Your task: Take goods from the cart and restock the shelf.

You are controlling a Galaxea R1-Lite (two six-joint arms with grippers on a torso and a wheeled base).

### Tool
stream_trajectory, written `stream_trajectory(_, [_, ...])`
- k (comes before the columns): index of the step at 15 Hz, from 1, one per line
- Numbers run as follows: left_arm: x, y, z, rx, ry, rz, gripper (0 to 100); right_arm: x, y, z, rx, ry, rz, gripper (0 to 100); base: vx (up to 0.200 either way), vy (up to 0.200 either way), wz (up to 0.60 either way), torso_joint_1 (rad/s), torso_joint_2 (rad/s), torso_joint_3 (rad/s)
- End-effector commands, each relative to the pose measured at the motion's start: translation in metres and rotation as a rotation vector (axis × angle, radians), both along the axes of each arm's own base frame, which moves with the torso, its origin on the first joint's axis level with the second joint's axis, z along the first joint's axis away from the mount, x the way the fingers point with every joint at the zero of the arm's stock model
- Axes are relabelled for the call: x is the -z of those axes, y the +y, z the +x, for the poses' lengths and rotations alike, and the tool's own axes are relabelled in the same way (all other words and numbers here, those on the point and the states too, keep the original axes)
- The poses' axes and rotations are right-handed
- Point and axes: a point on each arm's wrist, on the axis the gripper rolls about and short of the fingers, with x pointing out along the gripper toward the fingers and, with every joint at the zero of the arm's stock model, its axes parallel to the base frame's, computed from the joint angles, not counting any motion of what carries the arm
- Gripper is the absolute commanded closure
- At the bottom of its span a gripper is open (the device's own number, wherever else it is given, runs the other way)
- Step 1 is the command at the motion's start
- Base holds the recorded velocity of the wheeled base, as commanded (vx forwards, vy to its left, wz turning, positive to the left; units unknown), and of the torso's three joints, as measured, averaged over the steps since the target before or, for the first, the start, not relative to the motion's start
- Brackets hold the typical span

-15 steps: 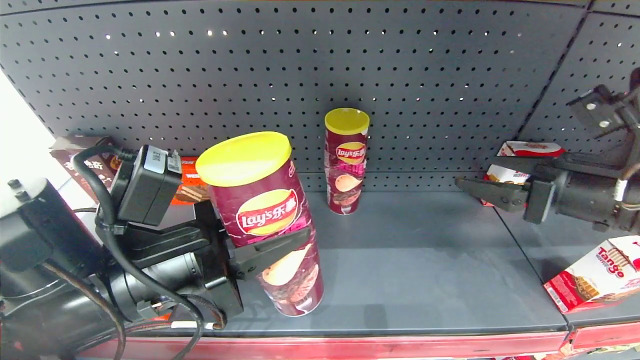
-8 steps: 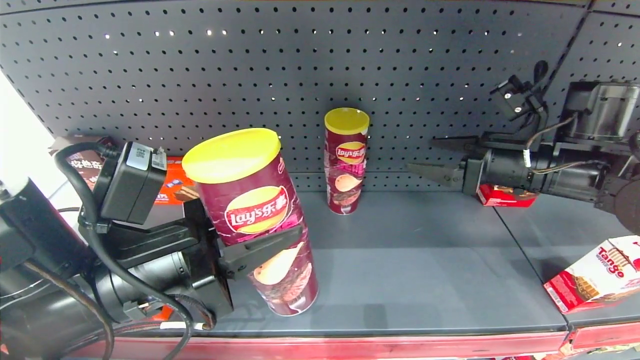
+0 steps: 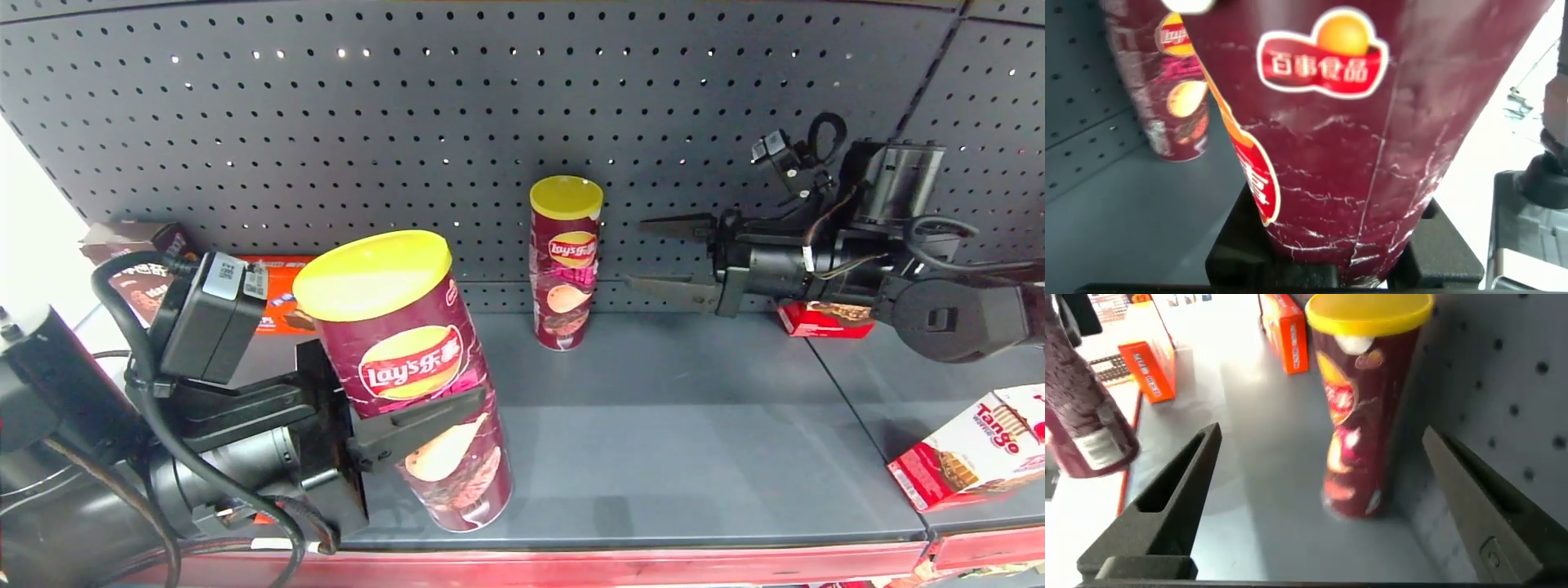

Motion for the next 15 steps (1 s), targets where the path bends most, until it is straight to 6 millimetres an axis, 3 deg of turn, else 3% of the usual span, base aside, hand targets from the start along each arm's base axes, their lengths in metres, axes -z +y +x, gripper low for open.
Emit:
stream_trajectory(1, [0.0,0.004,0.003,-0.011,-0.001,0.001,100,0.014,0.012,0.013,-0.02,0.018,-0.007,0,0.0,0.0,0.0,0.0,0.0,0.0])
stream_trajectory(9, [0.001,0.01,0.005,-0.013,0.001,0.004,100,0.032,0.037,0.041,-0.049,0.017,-0.008,0,0.0,0.0,0.0,0.0,0.0,0.0])
stream_trajectory(15, [0.002,0.011,0.006,-0.016,0.008,0.007,100,0.05,0.051,0.028,-0.088,0.07,-0.031,0,0.0,0.0,0.0,0.0,0.0,0.0])
